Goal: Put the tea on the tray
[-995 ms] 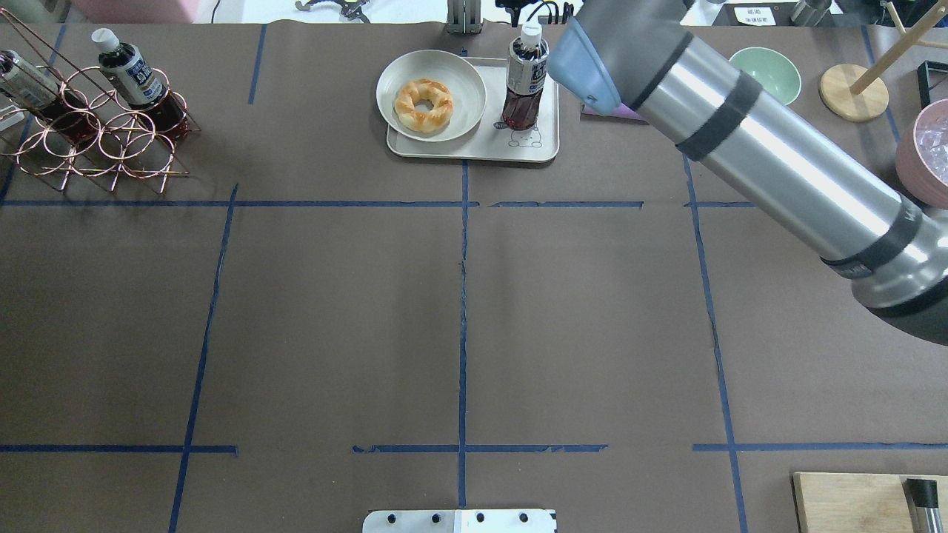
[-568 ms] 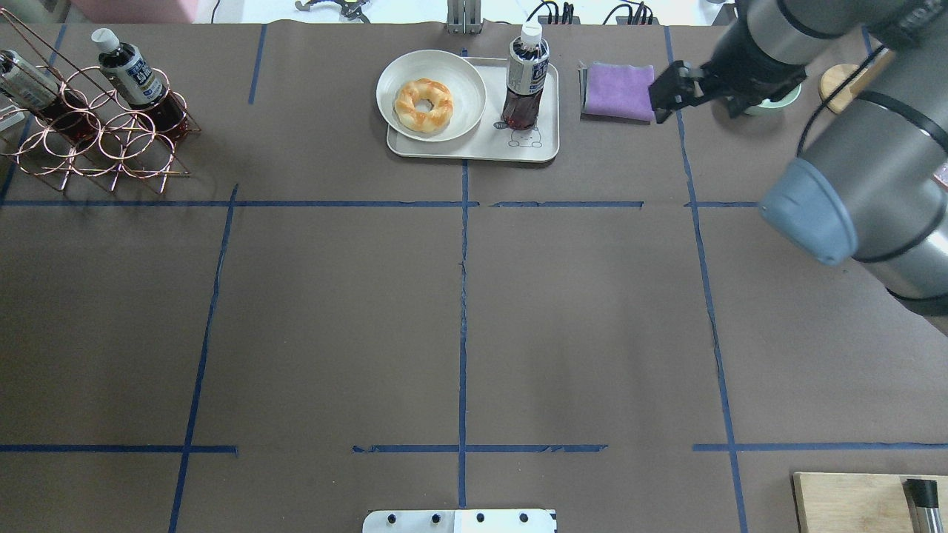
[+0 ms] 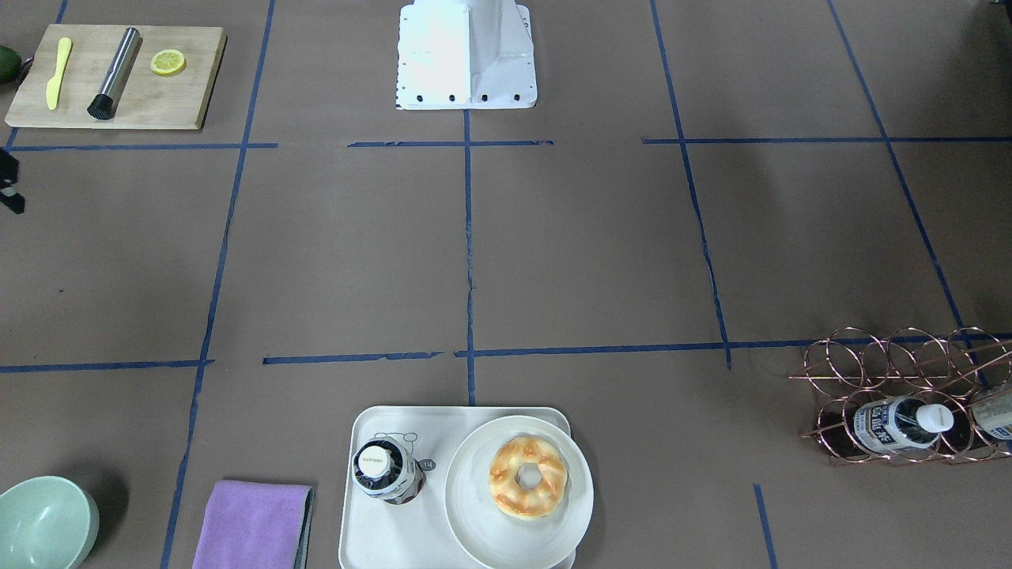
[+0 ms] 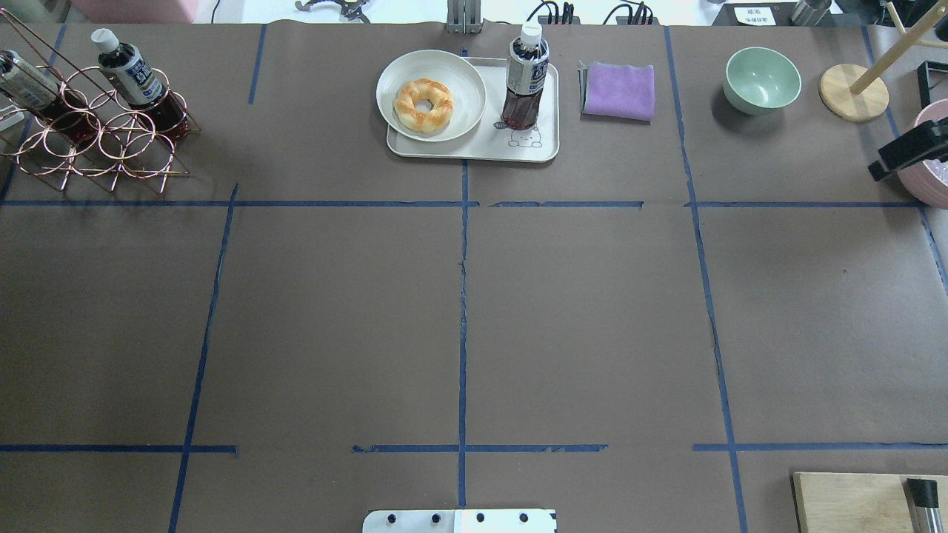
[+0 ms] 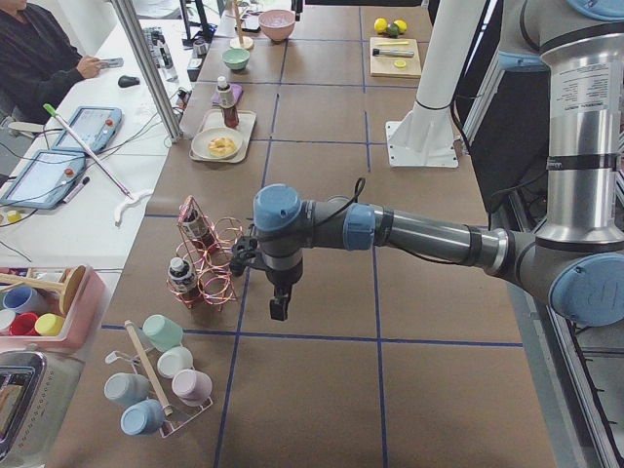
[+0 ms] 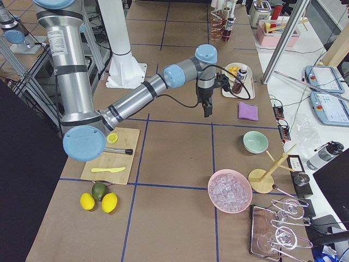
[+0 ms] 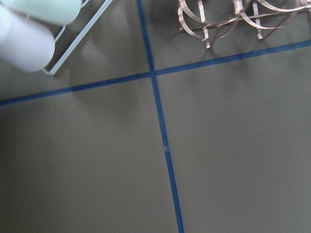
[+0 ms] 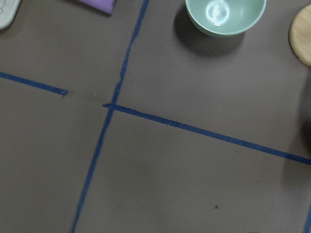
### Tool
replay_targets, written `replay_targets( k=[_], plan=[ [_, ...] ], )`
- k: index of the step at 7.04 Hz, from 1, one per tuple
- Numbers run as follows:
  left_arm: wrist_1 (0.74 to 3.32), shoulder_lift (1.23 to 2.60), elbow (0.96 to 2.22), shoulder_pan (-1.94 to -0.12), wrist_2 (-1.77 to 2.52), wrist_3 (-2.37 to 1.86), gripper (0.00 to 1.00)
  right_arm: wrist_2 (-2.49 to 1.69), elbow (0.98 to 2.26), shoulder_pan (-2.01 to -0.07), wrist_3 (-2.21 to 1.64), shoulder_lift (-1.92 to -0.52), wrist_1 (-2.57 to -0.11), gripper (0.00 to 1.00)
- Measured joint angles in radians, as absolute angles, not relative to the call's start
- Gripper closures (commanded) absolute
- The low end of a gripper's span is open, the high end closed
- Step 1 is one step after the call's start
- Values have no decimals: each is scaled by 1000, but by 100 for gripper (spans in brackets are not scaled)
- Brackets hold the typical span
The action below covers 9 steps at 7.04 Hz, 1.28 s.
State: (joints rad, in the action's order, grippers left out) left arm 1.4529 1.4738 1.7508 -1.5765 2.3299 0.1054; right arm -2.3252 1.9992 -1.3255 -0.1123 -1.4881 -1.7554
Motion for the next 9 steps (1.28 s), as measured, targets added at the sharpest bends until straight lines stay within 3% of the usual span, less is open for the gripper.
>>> replay_targets(
  k=[5, 9],
  plan=[
    [1465, 1449, 1706, -1586, 2371, 96, 0, -2435, 1754, -1582, 107, -1621, -1750, 0],
    [1466, 1450, 1707, -1586, 2372, 97, 0, -2453, 1611, -1618, 99, -1662, -1578, 0]
  ],
)
